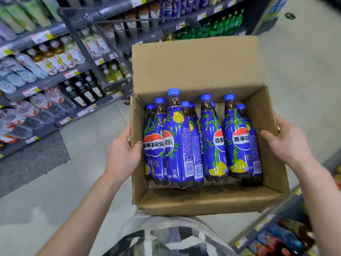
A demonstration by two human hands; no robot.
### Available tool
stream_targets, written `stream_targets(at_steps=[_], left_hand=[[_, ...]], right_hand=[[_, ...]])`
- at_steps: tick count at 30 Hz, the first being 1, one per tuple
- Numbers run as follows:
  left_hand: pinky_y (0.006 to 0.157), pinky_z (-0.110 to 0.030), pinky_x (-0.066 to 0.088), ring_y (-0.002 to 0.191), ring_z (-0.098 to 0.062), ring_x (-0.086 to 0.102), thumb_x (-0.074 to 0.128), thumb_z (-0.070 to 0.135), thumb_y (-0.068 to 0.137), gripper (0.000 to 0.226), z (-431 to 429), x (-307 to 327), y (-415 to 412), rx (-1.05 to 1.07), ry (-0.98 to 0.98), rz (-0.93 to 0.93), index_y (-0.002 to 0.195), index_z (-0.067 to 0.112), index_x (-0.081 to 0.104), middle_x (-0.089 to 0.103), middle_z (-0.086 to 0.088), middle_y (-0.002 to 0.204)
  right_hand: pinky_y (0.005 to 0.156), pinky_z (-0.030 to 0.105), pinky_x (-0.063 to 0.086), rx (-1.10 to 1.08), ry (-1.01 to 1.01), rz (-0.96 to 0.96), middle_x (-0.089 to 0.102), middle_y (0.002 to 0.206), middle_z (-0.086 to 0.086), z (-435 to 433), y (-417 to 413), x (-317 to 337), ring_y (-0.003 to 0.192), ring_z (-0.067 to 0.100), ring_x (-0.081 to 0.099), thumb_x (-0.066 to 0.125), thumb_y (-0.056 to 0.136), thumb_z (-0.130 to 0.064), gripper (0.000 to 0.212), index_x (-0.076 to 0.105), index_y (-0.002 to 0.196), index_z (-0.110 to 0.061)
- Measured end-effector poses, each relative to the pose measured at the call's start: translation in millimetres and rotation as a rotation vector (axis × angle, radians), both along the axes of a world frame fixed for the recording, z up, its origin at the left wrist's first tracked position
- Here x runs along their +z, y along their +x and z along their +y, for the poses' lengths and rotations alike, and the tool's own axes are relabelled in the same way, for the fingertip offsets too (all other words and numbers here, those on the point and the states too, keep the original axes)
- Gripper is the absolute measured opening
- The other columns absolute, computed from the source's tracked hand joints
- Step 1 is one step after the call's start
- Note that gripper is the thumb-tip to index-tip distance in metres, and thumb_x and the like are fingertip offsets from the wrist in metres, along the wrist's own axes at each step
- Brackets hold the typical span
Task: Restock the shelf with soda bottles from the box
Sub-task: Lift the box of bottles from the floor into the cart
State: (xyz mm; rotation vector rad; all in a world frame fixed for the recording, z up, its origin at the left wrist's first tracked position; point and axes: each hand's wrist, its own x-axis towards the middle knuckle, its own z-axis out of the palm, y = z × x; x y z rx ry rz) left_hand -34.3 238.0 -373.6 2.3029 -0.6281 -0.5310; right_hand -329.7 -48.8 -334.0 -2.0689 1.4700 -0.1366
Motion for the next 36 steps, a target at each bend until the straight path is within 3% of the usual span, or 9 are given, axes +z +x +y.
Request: stream_targets(at_steps=[3, 6, 9, 15, 19, 23, 26, 29, 36], left_hand=[[0.046, -0.027, 0.036, 0.04, -0.01, 0.048, 0.066, 0.013, 0.094, 0.058, -36.3, 1.7, 13.1, 0.0, -0.014, 0.012, 0.146, 0.035, 0.053, 0.05, 0.003, 0.041], [0.043, -0.015, 0.034, 0.047, -0.008, 0.052, 0.068, 0.009, 0.093, 0.056, -73.7, 7.4, 26.9, -0.005, -0.032, -0.016, 0.145, 0.029, 0.056, 0.057, 0.019, 0.047], [0.046, -0.013, 0.038, 0.047, -0.008, 0.05, 0.066, 0.005, 0.094, 0.058, -103.1, 18.1, 37.5, 0.012, -0.048, -0.018, 0.147, 0.027, 0.055, 0.057, 0.027, 0.049], [0.047, -0.008, 0.038, 0.047, -0.001, 0.053, 0.067, 0.002, 0.094, 0.051, -155.0, 33.0, 56.5, 0.119, -0.029, -0.013, 0.14, 0.02, 0.06, 0.047, 0.005, 0.04], [0.04, -0.015, 0.035, 0.043, -0.013, 0.048, 0.066, 0.003, 0.094, 0.053, -180.5, 28.2, 60.7, 0.176, -0.021, -0.002, 0.138, 0.031, 0.06, 0.063, 0.01, 0.052], [0.042, -0.027, 0.042, 0.041, -0.017, 0.047, 0.066, 0.007, 0.094, 0.05, -214.1, 21.6, 55.5, 0.295, 0.01, -0.003, 0.139, 0.028, 0.059, 0.066, -0.013, 0.059], [0.037, -0.016, 0.033, 0.04, -0.012, 0.047, 0.068, 0.001, 0.092, 0.045, -247.8, 27.7, 45.8, 0.39, 0.012, -0.024, 0.132, 0.02, 0.064, 0.058, -0.007, 0.05], [0.041, -0.019, 0.037, 0.045, -0.012, 0.053, 0.069, 0.006, 0.093, 0.05, -281.1, 34.7, 39.8, 0.454, 0.074, -0.023, 0.14, 0.02, 0.06, 0.057, -0.015, 0.052], [0.044, -0.01, 0.04, 0.046, -0.004, 0.057, 0.066, 0.002, 0.093, 0.044, -349.9, 54.4, 40.8, 0.528, 0.089, -0.04, 0.129, 0.029, 0.063, 0.059, 0.006, 0.045]], right_hand=[[0.081, 0.024, 0.039, -0.023, -0.016, 0.001, 0.072, 0.122, 0.007, -35.1, 11.9, -1.4, 0.114, 0.028, 0.066, 0.065, 0.095, -0.011, 0.061, 0.049, 0.15, -0.029], [0.092, 0.032, 0.05, -0.021, -0.003, -0.054, 0.074, 0.12, 0.001, -76.4, 29.5, -3.9, 0.114, 0.024, 0.068, 0.066, 0.093, -0.011, 0.062, 0.05, 0.148, -0.035], [0.096, 0.041, 0.054, 0.001, -0.012, -0.065, 0.076, 0.116, 0.002, -112.7, 45.9, -6.7, 0.109, 0.025, 0.07, 0.066, 0.092, -0.014, 0.062, 0.049, 0.146, -0.039], [0.09, 0.034, 0.053, 0.072, -0.032, -0.051, 0.075, 0.117, 0.005, -182.7, 88.8, -10.4, 0.11, 0.029, 0.07, 0.068, 0.092, -0.016, 0.058, 0.052, 0.146, -0.031], [0.1, 0.037, 0.052, 0.15, -0.002, -0.066, 0.072, 0.128, -0.001, -229.3, 115.5, -14.5, 0.12, 0.026, 0.066, 0.068, 0.092, -0.015, 0.067, 0.045, 0.151, -0.038], [0.101, 0.031, 0.047, 0.279, 0.006, -0.064, 0.065, 0.137, -0.002, -282.8, 146.8, -15.5, 0.126, 0.026, 0.062, 0.067, 0.093, -0.012, 0.068, 0.044, 0.153, -0.034], [0.102, 0.036, 0.05, 0.377, 0.026, -0.063, 0.068, 0.134, 0.002, -330.3, 172.7, -17.2, 0.123, 0.029, 0.064, 0.067, 0.092, -0.01, 0.068, 0.045, 0.153, -0.03], [0.1, 0.042, 0.052, 0.453, 0.014, -0.04, 0.07, 0.131, 0.006, -375.3, 195.5, -17.0, 0.12, 0.033, 0.065, 0.067, 0.091, -0.014, 0.067, 0.045, 0.152, -0.031], [0.089, 0.037, 0.051, 0.593, -0.018, 0.022, 0.073, 0.121, 0.013, -453.6, 240.8, -15.8, 0.111, 0.037, 0.066, 0.067, 0.093, -0.019, 0.058, 0.05, 0.148, -0.025]])
